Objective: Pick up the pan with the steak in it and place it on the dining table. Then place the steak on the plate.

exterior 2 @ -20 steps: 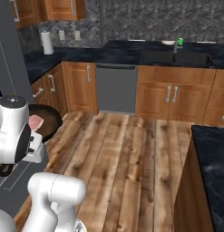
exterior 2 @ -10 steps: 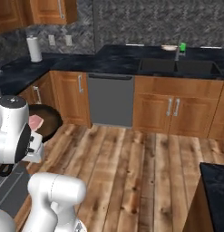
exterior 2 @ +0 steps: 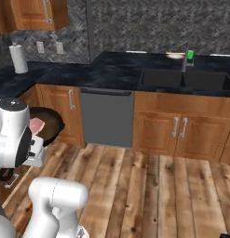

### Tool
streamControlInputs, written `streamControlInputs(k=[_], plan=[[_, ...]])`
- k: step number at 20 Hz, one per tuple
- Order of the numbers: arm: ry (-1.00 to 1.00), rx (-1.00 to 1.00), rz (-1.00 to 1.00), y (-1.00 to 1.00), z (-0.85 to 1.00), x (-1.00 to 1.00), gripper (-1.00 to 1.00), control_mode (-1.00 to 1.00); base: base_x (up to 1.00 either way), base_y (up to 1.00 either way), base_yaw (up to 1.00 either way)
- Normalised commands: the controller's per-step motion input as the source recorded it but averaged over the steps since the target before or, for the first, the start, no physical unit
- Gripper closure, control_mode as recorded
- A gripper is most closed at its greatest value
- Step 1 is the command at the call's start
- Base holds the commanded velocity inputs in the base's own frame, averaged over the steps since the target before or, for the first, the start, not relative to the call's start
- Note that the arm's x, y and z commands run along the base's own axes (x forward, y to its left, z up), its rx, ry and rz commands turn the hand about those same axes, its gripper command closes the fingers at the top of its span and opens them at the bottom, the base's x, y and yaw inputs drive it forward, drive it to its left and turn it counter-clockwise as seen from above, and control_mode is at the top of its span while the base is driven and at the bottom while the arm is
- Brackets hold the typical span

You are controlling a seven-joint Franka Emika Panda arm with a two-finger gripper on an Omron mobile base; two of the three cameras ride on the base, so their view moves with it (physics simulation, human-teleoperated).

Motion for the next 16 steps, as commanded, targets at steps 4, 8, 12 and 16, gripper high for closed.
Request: streamControlInputs(k=[4, 8, 12, 16], plan=[[0.0, 0.0, 0.0, 0.0, 0.0, 0.0, 1.0, 1.0, 1.0, 0.0, 0.0], [0.0, 0.0, 0.0, 0.0, 0.0, 0.0, 1.0, 1.0, 1.0, 0.0, 0.0], [0.0, 0.0, 0.0, 0.0, 0.0, 0.0, 1.0, 1.0, 1.0, -0.02, 0.0], [0.0, 0.0, 0.0, 0.0, 0.0, 0.0, 1.0, 1.0, 0.82, -0.36, -0.01]])
